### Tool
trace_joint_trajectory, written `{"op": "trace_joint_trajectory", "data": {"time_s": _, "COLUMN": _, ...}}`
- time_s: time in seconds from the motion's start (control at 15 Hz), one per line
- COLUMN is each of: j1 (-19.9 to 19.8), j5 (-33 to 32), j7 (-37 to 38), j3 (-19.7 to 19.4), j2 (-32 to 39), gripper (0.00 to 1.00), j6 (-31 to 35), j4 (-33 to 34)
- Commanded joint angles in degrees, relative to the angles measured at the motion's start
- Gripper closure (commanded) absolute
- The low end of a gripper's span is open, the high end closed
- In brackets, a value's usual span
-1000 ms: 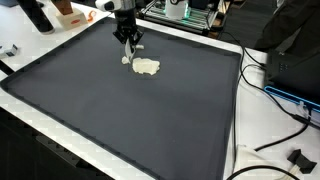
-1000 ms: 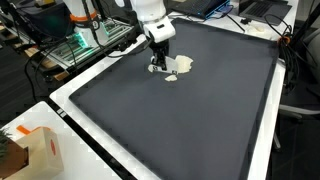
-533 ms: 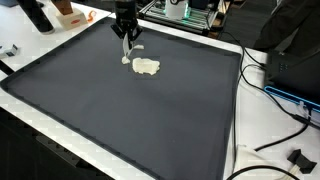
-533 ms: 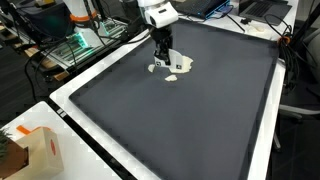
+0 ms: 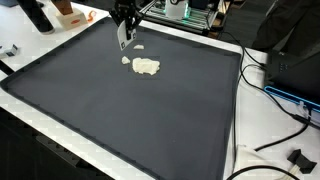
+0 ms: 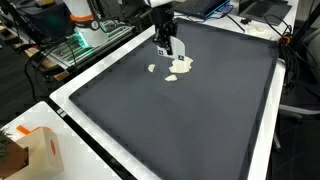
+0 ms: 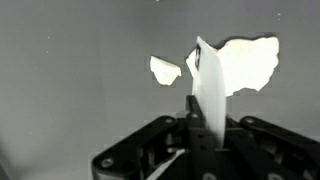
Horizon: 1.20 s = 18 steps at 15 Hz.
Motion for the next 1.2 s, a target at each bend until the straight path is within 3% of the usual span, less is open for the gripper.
{"op": "trace_joint_trajectory", "data": {"time_s": 0.0, "j1": 1.3, "j5": -0.7, "j7": 6.1, "j3": -1.3, "j2": -4.5, "gripper": 0.99, "j6": -7.3, "j4": -0.2}}
{"op": "trace_joint_trajectory", "data": {"time_s": 0.33, "j1": 1.6, "j5": 1.2, "j7": 9.2, "j3": -1.6, "j2": -6.0, "gripper": 0.99, "j6": -17.1, "j4": 3.3}}
{"op": "trace_joint_trajectory", "data": {"time_s": 0.4, "j1": 1.5, "j5": 0.1, "j7": 8.5, "j3": -1.7, "j2": -5.2, "gripper": 0.96, "j6": -13.6, "j4": 2.5}}
{"op": "trace_joint_trajectory", "data": {"time_s": 1.13, "j1": 1.8, "j5": 0.3, "j7": 8.6, "j3": -1.8, "j2": -5.4, "gripper": 0.99, "j6": -16.0, "j4": 3.7}}
